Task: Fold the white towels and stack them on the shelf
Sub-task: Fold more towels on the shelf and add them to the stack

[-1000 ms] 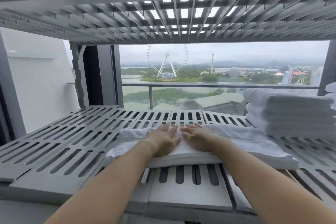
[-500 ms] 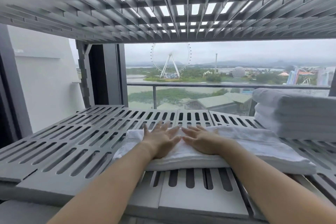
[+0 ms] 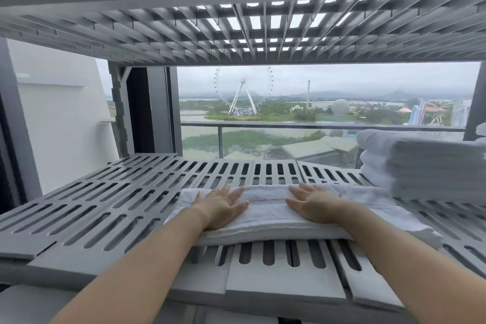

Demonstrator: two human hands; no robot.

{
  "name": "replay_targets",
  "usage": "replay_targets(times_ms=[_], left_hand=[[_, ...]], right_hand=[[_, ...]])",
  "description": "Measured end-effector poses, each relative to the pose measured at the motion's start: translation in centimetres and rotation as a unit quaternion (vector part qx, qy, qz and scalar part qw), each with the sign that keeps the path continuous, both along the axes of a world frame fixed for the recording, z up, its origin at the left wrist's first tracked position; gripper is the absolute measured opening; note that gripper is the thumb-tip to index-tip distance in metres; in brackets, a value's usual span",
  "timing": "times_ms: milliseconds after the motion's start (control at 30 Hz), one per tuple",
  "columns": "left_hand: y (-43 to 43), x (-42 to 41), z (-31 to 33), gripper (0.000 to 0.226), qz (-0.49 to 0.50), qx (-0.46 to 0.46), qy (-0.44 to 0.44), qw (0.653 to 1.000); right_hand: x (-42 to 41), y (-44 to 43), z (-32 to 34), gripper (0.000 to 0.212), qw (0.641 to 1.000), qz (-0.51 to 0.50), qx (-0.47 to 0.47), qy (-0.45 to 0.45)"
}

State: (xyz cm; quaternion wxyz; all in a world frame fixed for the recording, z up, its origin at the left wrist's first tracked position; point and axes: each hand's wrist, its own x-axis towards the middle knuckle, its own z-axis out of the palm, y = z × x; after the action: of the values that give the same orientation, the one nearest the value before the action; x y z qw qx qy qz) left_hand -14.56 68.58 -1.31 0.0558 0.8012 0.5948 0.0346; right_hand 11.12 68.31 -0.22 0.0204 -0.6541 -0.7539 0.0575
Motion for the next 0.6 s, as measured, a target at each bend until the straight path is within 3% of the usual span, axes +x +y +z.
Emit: replay_targets(times_ms=[167, 333, 600], left_hand=[[-1.6, -3.9, 0.9, 0.060, -0.030, -0.025, 0.022, 0.999], [-4.1, -9.2, 1.9, 0.039, -0.054, 0.006, -0.067, 0.996], [-6.9, -14.0, 1.1, 0.040, 0.009, 0.084, -0.019, 0.996]], right_hand=[[-6.2, -0.3, -0.6, 0.069, 0.996, 0.083, -0.023, 0.002], [-12.2, -1.4, -0.8, 0.062, 0.989, 0.150, -0.003, 0.004], [-18.4, -4.8, -0.7, 0.056, 0.947, 0.252, 0.055, 0.190]])
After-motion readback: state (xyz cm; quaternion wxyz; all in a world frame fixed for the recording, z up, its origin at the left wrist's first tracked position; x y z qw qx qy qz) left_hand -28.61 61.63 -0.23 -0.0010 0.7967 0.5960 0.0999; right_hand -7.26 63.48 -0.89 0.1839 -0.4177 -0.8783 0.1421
